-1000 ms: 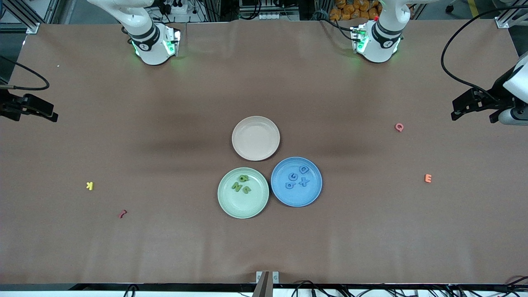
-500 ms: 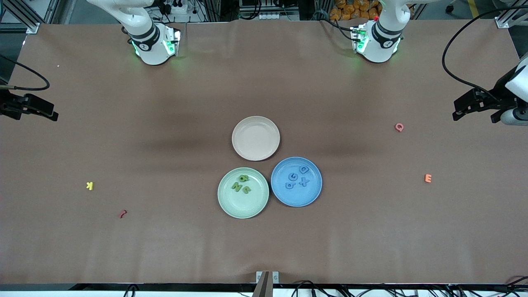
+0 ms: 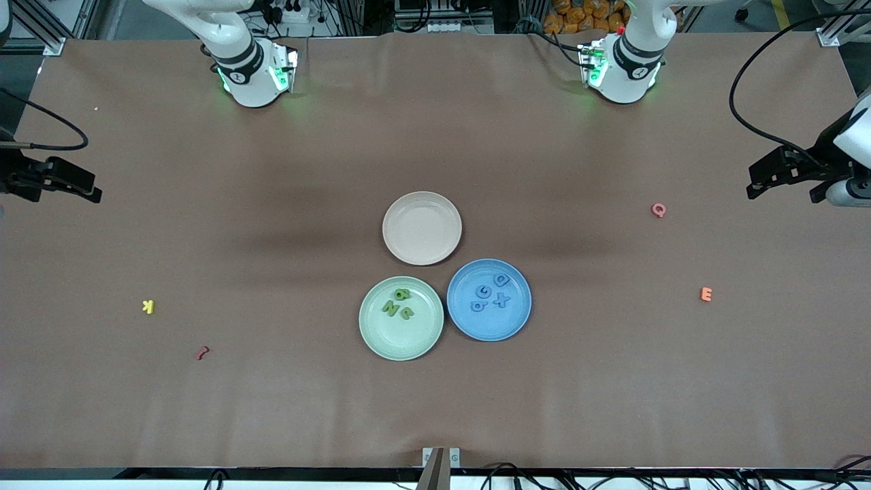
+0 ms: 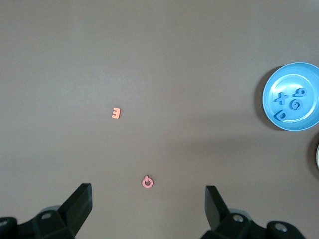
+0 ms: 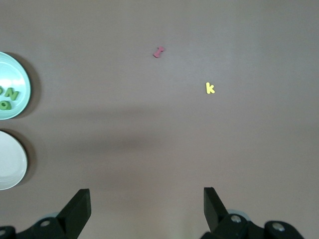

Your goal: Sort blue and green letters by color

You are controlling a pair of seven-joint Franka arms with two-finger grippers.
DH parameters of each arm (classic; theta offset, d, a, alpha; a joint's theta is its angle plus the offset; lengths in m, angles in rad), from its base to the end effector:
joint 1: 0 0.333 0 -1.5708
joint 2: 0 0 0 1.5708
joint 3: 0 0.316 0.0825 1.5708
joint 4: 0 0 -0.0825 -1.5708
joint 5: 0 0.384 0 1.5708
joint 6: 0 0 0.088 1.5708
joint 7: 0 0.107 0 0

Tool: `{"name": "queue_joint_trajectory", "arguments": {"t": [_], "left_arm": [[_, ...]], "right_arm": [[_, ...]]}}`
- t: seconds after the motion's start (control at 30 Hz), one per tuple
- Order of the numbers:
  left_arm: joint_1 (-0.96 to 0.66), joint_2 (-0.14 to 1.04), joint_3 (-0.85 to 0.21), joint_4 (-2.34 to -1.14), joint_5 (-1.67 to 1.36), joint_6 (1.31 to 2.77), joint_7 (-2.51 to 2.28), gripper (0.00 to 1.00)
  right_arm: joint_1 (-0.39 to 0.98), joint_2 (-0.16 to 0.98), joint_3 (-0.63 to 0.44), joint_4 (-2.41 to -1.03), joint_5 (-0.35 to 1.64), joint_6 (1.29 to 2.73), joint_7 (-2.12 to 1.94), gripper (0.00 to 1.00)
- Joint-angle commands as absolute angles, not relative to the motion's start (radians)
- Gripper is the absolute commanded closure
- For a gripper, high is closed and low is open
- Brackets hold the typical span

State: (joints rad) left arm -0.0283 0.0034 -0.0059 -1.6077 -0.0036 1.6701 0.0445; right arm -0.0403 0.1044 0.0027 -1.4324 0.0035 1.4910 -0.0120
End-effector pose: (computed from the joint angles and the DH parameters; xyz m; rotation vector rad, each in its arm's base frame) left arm 0.5644 -0.0197 0.6141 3.1345 -0.1230 0.0926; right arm 0.5786 -0.0215 0.6233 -3.1356 0.0398 0.0717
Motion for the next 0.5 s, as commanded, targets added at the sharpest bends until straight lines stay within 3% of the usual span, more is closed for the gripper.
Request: {"name": "queue_joint_trajectory", "arguments": {"t": [0.0,0.47], "left_arm": [[-0.029,0.012,-0.002,-1.585,-0.02,1.657,0.038,0.0],[-0.029,0.012,-0.002,-1.585,-0.02,1.657,0.038,0.0]], "right_arm": [[-0.034,0.077,-0.002,-1.463,0.034,1.509,-0.049,0.0],[-0.026,0.081,-0.003,-1.463,0.035,1.509,-0.078,0.0]]}}
